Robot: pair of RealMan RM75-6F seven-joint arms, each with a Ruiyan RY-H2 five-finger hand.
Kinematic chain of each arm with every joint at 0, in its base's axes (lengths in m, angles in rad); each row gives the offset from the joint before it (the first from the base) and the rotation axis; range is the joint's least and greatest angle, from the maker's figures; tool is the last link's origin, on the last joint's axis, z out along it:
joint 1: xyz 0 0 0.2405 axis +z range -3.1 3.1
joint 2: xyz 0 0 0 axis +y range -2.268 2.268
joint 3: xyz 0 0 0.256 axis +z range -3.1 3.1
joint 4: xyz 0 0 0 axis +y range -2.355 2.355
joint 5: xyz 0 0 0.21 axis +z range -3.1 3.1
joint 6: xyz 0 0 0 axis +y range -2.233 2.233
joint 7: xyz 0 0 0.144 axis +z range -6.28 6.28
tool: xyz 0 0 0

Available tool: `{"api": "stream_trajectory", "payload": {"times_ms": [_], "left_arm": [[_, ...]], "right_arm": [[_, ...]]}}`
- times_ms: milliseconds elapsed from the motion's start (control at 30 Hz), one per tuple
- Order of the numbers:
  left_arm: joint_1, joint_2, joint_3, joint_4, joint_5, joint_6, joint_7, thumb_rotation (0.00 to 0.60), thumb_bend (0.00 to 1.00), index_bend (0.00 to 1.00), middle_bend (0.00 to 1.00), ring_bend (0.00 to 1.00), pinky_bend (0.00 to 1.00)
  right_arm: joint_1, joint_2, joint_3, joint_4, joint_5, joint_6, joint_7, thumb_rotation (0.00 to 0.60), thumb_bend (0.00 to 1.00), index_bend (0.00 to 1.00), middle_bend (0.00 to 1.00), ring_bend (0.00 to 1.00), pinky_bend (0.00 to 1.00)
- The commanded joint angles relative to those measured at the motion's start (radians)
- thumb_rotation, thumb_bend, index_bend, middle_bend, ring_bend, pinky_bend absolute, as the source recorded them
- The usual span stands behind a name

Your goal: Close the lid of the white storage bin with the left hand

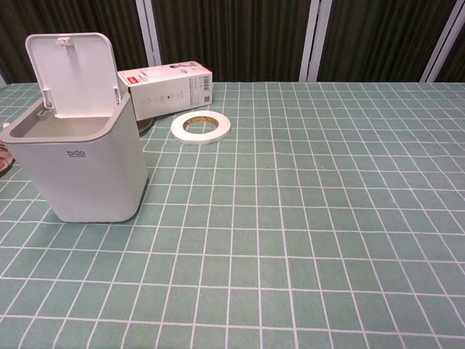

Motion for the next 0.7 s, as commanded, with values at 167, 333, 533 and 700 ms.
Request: {"api": "stream_trajectory", "payload": {"times_ms": [167, 333, 533, 700], "left_arm": [[-0.027, -0.011, -0.023, 0.012, 0.034, 0.019, -0.097, 0.600, 0.48, 0.00, 0.00, 0.01, 0.15], [-0.113, 0.005, -0.133, -0.052, 0.055, 0.052, -0.266, 0.600, 0.49, 0.02, 0.51, 0.53, 0.81], [-0.276, 0.115, -0.246, -0.237, -0.149, -0.223, -0.277, 0.600, 0.50, 0.11, 0.99, 0.99, 1.00], [-0.418, 0.205, -0.316, -0.350, -0.385, -0.513, -0.299, 0.600, 0.49, 0.17, 1.00, 1.00, 1.00]], "right_arm": [[-0.005, 0.004, 0.000, -0.004, -0.009, 0.016, 0.014, 0.600, 0.30, 0.00, 0.00, 0.00, 0.00], [-0.008, 0.005, 0.002, 0.000, -0.018, 0.031, 0.030, 0.600, 0.30, 0.00, 0.00, 0.00, 0.00], [-0.007, 0.004, -0.003, 0.006, -0.030, 0.031, 0.025, 0.600, 0.30, 0.00, 0.00, 0.00, 0.00], [-0.003, 0.001, 0.005, 0.007, -0.013, 0.019, 0.019, 0.600, 0.30, 0.00, 0.00, 0.00, 0.00]]}}
